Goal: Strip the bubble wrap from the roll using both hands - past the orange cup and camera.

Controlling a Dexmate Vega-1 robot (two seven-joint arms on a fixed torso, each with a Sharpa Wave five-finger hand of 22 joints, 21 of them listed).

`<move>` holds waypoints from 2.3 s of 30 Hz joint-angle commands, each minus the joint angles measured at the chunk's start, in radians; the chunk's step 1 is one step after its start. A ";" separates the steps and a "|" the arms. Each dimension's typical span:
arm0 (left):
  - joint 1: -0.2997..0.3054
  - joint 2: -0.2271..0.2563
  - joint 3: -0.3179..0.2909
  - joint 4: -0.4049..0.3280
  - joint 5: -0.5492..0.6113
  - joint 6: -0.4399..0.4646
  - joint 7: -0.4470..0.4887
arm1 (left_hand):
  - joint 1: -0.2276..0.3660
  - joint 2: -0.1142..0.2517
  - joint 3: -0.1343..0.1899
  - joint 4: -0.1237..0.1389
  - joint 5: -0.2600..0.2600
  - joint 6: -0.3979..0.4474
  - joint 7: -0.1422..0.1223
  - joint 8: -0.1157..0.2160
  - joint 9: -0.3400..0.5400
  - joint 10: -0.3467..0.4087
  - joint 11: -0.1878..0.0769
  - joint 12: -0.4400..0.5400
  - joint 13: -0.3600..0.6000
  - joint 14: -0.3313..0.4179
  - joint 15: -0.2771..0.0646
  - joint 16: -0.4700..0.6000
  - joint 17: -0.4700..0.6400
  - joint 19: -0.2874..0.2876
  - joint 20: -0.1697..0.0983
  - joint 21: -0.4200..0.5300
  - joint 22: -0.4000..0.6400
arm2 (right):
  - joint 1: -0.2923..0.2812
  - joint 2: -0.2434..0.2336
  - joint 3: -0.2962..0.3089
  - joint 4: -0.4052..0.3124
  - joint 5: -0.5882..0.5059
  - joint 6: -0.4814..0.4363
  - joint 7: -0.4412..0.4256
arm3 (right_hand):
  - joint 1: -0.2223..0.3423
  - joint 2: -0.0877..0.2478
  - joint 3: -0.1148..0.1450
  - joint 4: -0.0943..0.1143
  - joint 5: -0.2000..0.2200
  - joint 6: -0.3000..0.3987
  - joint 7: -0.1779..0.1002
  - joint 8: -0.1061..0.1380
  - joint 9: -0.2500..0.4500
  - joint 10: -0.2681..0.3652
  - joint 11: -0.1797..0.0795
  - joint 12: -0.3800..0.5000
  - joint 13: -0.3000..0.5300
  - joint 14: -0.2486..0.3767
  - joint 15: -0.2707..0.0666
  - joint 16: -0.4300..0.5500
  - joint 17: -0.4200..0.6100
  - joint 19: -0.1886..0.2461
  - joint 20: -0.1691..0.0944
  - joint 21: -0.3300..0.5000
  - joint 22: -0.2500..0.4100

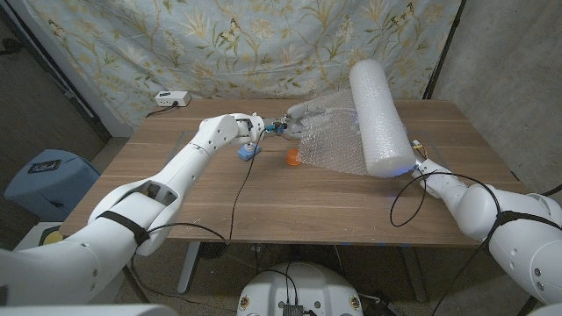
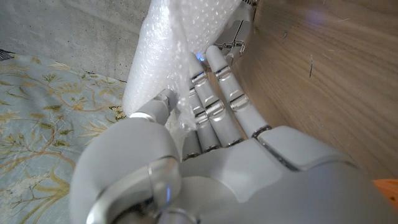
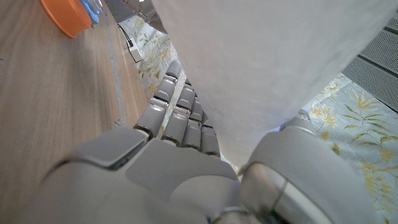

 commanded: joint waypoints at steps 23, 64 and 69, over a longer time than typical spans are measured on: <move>0.007 0.019 -0.007 -0.001 -0.024 -0.002 -0.001 | 0.013 -0.001 0.004 0.005 -0.001 0.008 0.003 -0.008 0.006 0.013 0.001 -0.006 0.007 0.007 -0.006 -0.002 0.006 -0.006 -0.003 0.016 0.001 | -0.019 -0.036 -0.002 -0.036 -0.018 -0.057 -0.020 | -0.013 0.003 -0.007 0.004 0.024 -0.009 0.015 -0.008 -0.005 -0.003 0.010 -0.017 0.010 0.001 0.011 -0.005 -0.007 0.017 0.005 -0.008 0.003; 0.030 0.022 -0.027 -0.007 -0.058 0.007 0.017 | 0.013 -0.002 0.004 0.006 -0.001 0.009 0.004 -0.015 0.009 0.017 -0.001 -0.017 0.014 0.007 -0.004 -0.005 0.006 -0.013 -0.003 0.037 -0.001 | -0.004 -0.070 -0.008 -0.010 -0.043 -0.115 -0.054 | -0.033 0.006 -0.025 0.014 0.045 -0.012 0.027 -0.014 -0.010 0.001 0.024 -0.031 0.019 0.005 0.024 -0.004 -0.014 0.033 0.014 -0.012 0.003; 0.033 0.025 -0.032 -0.008 -0.065 0.010 0.016 | 0.012 -0.002 0.004 0.006 -0.001 0.011 0.006 -0.015 0.010 0.019 0.000 -0.017 0.014 0.008 -0.004 -0.004 0.007 -0.013 -0.003 0.040 -0.002 | -0.003 -0.073 -0.007 -0.012 -0.046 -0.122 -0.056 | -0.038 0.006 -0.028 0.017 0.048 -0.011 0.028 -0.014 -0.011 0.002 0.027 -0.033 0.020 0.005 0.024 -0.005 -0.014 0.036 0.015 -0.012 0.003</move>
